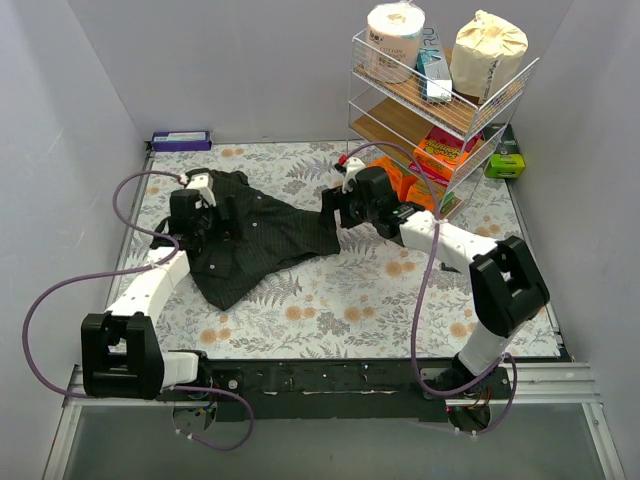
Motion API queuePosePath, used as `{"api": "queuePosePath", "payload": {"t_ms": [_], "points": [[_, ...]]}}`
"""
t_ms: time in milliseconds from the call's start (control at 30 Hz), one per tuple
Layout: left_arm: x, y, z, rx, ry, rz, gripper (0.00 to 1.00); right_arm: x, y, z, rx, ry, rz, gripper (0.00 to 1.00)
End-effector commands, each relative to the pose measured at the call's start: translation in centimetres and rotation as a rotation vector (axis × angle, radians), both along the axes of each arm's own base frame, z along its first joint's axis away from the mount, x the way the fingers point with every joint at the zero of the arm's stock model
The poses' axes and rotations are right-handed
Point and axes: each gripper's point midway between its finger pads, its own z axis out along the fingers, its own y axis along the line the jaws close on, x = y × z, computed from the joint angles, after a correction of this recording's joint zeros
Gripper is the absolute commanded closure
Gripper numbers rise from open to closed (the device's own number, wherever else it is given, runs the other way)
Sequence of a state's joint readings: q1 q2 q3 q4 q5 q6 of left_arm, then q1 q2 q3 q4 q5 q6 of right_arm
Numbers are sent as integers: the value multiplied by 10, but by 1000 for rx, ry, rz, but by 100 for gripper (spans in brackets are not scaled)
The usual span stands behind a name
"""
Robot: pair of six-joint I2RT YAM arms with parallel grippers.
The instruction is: Pin the brooch onto the clothing
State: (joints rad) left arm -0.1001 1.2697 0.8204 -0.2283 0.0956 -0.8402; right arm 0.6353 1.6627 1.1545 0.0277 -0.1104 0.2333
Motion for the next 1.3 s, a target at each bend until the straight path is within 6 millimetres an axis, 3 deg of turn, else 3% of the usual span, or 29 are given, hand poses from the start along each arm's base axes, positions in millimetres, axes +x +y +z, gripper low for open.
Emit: {"api": "queuePosePath", "payload": {"t_ms": [0,167,267,467,767,900,1067,1267], "points": [[-10,55,-7,-37,40,224,2,10,19,-2,-2,41,23,19],[-27,94,-8,-56,12,383,2,13,15,-31,-47,86,2,22],[-27,101,-16,-83,36,400,2,10,11,-45,-66,98,-16,23],[-20,106,-41,-119,140,390,2,10,-1,-69,-116,122,-64,23],[-4,111,-43,-84,136,363,2,8,16,-90,-95,140,-59,26],[-3,107,-55,-104,182,341,5,7,22,-98,-109,147,-55,26],[0,106,-58,-109,189,331,10,8,25,-107,-127,148,-65,26],[17,103,-60,-131,178,301,13,13,20,-114,-146,142,-97,26]]}}
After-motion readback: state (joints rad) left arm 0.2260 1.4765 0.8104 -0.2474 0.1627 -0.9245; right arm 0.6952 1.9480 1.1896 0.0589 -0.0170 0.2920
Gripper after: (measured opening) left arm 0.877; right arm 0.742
